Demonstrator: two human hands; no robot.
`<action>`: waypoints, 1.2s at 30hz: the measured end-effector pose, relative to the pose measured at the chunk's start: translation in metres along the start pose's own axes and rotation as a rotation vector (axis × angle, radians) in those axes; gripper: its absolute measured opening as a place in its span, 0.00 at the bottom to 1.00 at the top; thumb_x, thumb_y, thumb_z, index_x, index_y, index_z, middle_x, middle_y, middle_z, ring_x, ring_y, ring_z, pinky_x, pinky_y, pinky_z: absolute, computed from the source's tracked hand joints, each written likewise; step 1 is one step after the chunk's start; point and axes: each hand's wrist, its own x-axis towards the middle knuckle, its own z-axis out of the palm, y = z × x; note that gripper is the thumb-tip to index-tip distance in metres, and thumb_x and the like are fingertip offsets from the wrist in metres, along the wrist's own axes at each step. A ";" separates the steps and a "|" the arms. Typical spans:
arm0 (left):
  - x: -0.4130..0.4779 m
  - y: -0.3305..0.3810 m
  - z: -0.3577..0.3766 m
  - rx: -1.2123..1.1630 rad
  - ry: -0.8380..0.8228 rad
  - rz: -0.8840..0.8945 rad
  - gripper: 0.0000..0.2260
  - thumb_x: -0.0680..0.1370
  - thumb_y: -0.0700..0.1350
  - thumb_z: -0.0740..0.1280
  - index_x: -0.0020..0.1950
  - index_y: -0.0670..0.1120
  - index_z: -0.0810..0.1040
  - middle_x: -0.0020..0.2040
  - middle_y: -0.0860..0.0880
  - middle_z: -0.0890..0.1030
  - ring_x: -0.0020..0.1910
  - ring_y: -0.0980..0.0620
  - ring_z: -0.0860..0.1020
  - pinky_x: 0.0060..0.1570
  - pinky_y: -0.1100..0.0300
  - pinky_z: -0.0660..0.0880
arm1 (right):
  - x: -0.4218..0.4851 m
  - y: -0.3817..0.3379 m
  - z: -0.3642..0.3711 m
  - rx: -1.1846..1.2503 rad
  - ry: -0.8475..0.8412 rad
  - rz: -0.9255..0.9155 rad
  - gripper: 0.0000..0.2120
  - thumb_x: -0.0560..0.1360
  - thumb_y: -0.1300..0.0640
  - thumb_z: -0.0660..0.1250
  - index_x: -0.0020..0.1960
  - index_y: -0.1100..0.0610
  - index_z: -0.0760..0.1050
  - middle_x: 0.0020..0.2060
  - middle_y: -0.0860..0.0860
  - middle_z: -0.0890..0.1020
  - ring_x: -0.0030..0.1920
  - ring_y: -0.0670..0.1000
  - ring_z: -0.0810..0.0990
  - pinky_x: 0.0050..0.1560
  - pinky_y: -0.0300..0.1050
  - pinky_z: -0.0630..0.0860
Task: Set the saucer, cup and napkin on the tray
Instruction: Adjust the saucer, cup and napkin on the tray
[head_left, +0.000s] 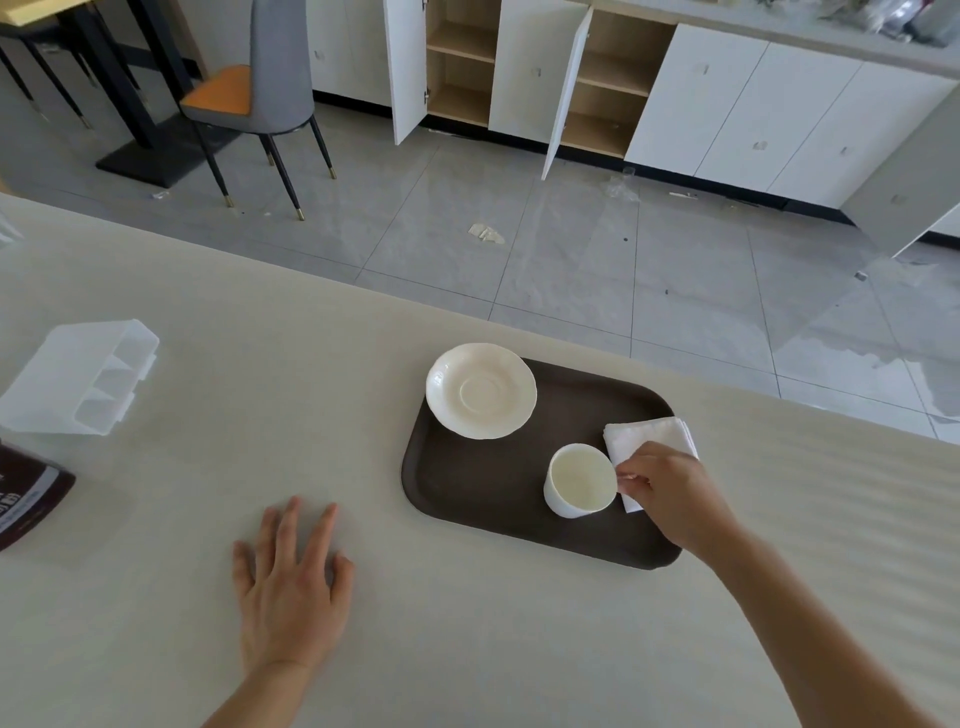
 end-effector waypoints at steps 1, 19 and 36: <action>0.000 0.000 0.000 0.002 0.000 0.002 0.26 0.74 0.53 0.55 0.72 0.53 0.71 0.75 0.42 0.68 0.76 0.40 0.61 0.74 0.36 0.54 | 0.000 0.000 0.001 0.000 0.014 -0.001 0.08 0.77 0.59 0.68 0.48 0.54 0.86 0.48 0.51 0.82 0.43 0.52 0.77 0.45 0.45 0.75; 0.001 -0.001 0.005 -0.032 0.034 0.008 0.27 0.73 0.54 0.55 0.72 0.53 0.72 0.74 0.41 0.69 0.75 0.39 0.64 0.73 0.36 0.54 | 0.018 -0.042 0.047 0.352 0.447 0.406 0.11 0.76 0.50 0.70 0.39 0.56 0.80 0.37 0.50 0.80 0.33 0.48 0.75 0.35 0.41 0.70; 0.001 0.003 -0.002 -0.043 0.005 -0.002 0.27 0.73 0.55 0.54 0.71 0.53 0.73 0.75 0.42 0.69 0.75 0.39 0.63 0.73 0.36 0.54 | 0.035 -0.083 0.061 0.614 0.527 0.490 0.13 0.75 0.48 0.70 0.33 0.46 0.73 0.30 0.44 0.81 0.32 0.49 0.82 0.40 0.48 0.82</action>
